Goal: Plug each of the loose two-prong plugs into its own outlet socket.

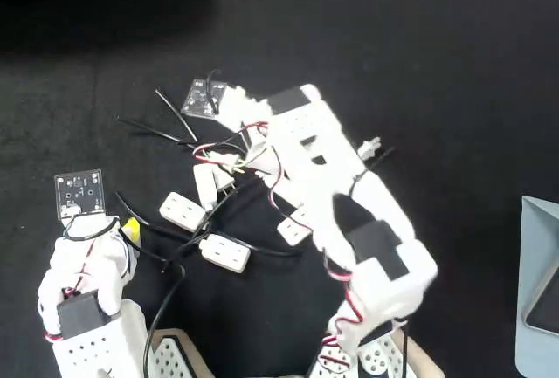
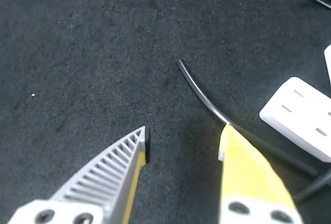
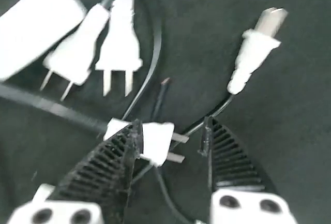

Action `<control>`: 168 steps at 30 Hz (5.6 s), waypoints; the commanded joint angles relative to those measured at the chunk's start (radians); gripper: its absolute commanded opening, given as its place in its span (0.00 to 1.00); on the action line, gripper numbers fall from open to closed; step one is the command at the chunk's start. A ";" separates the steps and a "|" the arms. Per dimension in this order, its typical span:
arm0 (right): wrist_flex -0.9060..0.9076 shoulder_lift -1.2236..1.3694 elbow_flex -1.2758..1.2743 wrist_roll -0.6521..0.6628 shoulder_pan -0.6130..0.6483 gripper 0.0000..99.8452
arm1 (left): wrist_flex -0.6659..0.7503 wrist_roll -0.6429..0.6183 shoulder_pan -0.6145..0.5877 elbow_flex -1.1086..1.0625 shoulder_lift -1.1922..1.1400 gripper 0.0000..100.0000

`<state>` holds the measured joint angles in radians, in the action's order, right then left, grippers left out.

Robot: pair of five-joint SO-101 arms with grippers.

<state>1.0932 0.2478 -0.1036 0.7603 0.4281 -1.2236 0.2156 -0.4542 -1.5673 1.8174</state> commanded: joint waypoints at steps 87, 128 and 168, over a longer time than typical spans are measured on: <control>0.203 -0.048 0.437 -0.077 -0.543 0.01 | 0.021 -0.003 -0.015 -0.016 0.003 0.23; 0.405 0.314 0.433 -0.166 -0.279 0.15 | 0.021 -0.003 -0.013 -0.016 0.003 0.23; 0.405 0.463 0.452 -0.172 -0.362 0.06 | 0.021 -0.003 -0.013 -0.018 0.003 0.23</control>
<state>1.4998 0.7096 0.3429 0.5501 0.1473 -1.2236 0.2156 -0.4542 -1.5919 1.8174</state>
